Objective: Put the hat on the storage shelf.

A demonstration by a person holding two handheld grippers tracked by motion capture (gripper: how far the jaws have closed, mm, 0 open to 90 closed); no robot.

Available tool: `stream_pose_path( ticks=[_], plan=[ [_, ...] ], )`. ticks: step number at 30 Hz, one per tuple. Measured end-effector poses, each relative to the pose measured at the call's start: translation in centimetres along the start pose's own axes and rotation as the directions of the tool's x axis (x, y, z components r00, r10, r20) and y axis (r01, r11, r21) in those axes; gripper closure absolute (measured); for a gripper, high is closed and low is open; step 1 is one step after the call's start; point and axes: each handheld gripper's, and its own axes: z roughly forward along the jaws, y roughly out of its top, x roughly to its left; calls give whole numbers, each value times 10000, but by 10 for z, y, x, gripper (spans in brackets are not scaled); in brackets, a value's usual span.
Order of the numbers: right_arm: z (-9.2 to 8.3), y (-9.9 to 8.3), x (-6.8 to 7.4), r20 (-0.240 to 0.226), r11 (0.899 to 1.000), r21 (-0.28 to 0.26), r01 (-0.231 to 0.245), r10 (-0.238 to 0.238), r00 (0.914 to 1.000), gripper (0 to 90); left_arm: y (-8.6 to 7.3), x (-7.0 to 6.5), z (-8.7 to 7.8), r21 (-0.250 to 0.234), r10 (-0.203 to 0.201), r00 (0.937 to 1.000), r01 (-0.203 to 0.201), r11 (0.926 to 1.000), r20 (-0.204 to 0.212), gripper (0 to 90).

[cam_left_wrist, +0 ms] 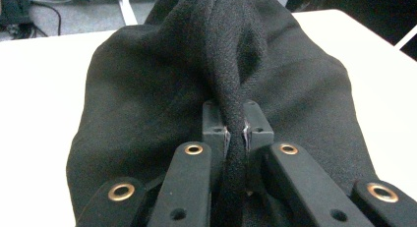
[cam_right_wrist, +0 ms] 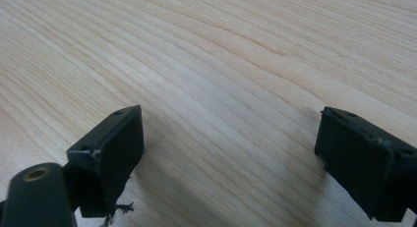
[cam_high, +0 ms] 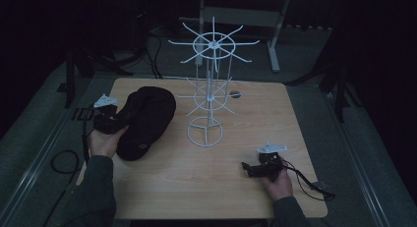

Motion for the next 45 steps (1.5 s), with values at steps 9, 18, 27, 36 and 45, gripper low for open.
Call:
stream_pose_path(
  ticks=[9, 18, 27, 36, 45],
  plan=[
    [0, 0, 0, 5, 10000, -1, 2, -2, 10000, 109, 4, 1, -8, -428, -221, 9996, 230, 9988, 200, 850],
    [0, 0, 0, -2, 10000, 10, -28, 28, 10000, 109, 16, 0, -21, -897, -142, 9994, 170, 9958, 327, 850],
    [0, 0, 0, 3, 10000, 12, -8, 8, 10000, 109, 29, 1, -31, -1443, -151, 9992, 204, 9893, 381, 848],
    [0, 0, 0, 5, 10000, -10, -25, 25, 10000, 109, 40, -1, -39, -1961, -38, 9988, 133, 9805, 486, 848],
    [0, 0, 0, 6, 10000, -12, -24, 24, 10000, 109, 50, -4, -43, -2384, -41, 9969, 227, 9709, 784, 848]
  ],
)
